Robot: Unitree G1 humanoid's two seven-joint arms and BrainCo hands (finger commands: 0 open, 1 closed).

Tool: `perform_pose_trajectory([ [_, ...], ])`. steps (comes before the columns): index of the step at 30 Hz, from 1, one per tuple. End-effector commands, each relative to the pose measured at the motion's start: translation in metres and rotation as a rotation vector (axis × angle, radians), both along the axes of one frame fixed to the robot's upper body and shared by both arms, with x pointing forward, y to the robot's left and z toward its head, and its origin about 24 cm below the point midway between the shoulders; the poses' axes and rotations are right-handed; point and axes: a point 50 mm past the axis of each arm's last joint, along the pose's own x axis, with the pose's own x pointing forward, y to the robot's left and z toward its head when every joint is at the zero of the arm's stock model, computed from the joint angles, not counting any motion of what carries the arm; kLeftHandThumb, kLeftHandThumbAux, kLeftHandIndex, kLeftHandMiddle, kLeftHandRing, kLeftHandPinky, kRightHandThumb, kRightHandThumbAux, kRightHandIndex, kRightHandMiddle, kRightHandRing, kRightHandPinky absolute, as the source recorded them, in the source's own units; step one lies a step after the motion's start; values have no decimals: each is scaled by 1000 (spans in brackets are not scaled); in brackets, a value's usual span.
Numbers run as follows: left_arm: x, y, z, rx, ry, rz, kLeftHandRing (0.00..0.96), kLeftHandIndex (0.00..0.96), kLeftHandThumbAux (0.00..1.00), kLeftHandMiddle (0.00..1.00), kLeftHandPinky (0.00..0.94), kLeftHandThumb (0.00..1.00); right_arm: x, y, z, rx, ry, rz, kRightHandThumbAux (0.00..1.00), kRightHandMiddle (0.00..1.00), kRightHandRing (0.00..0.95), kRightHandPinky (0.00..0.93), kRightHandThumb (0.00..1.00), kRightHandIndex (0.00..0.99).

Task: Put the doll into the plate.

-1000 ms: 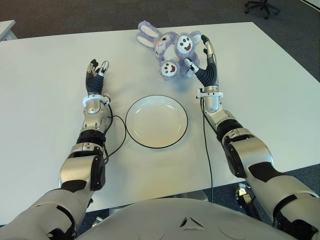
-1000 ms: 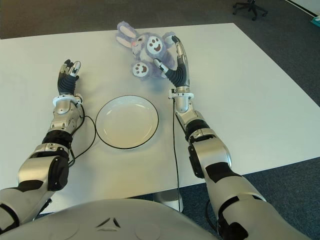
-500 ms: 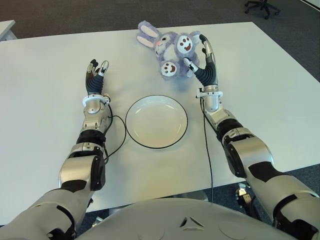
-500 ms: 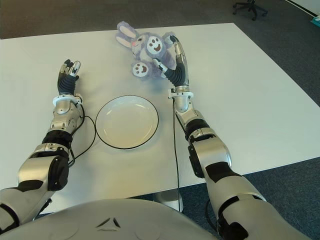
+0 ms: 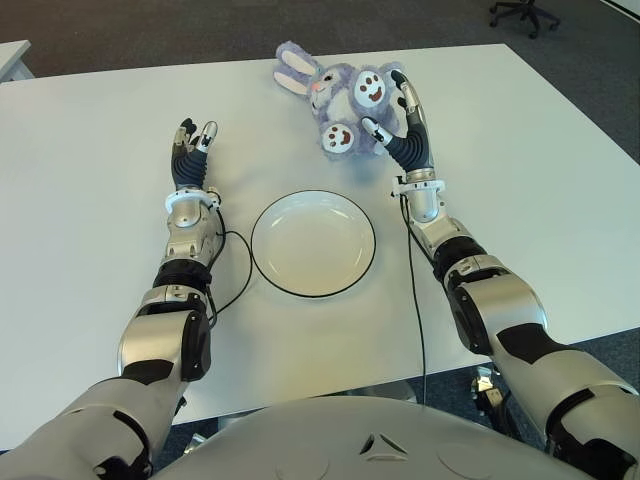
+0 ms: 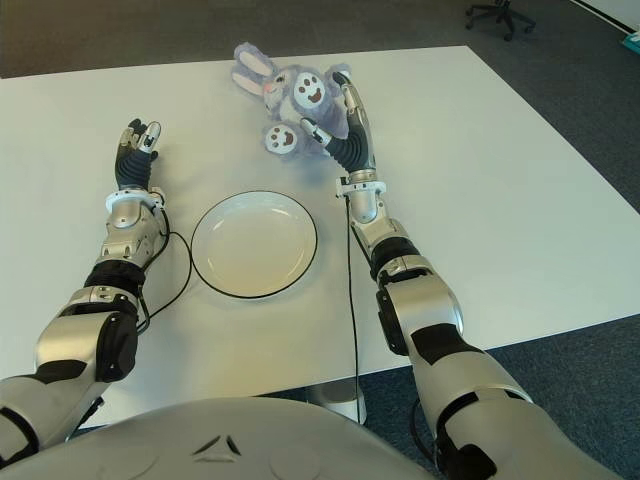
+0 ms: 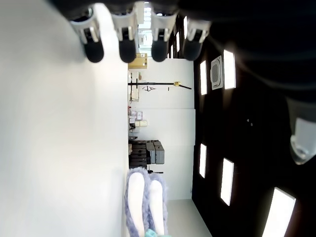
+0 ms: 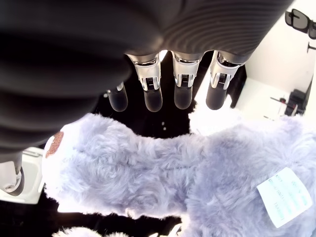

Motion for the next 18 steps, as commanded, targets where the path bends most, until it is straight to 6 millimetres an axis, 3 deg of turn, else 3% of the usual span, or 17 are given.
perform_pose_trajectory([
  [1, -34, -9, -56, -60, 227, -7, 56, 0, 432, 65, 16, 0, 1, 7, 8, 21, -32, 30, 410, 0, 0, 0, 213, 0],
  [18, -33, -10, -56, -60, 229, -7, 53, 0, 433, 60, 21, 0, 5, 7, 10, -33, -33, -2, 398, 0, 0, 0, 230, 0],
])
